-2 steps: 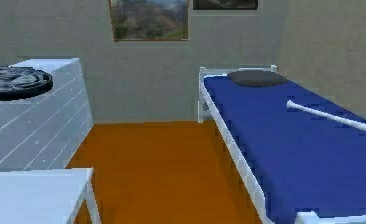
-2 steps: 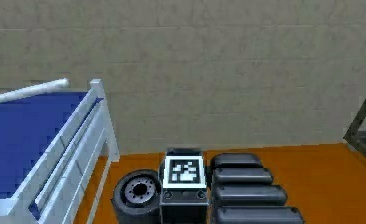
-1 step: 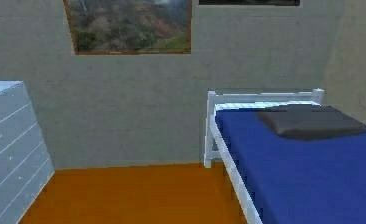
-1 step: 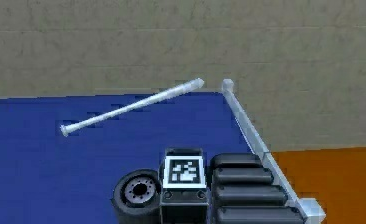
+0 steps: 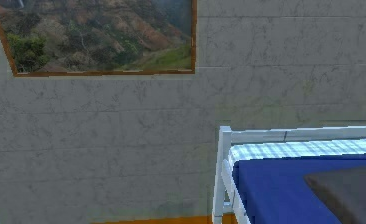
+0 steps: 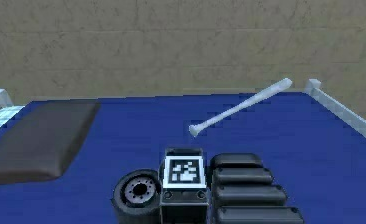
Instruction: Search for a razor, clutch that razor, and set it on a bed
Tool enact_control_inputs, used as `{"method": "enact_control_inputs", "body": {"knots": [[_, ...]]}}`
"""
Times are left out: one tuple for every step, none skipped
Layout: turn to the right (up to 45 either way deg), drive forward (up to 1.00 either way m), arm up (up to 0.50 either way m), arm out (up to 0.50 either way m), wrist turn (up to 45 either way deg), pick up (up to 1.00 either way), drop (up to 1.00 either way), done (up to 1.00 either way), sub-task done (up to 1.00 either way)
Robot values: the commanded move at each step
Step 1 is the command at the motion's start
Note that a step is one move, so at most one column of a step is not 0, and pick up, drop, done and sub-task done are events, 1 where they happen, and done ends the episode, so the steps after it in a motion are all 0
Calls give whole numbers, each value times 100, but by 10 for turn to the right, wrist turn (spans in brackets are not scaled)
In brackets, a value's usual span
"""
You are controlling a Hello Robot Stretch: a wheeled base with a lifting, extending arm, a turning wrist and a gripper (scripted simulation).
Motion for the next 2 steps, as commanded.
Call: {"method": "enact_control_inputs", "body": {"knots": [[-60,0,0,0,0,0,0,0,0],[0,0,0,38,0,0,0,0,0]]}}
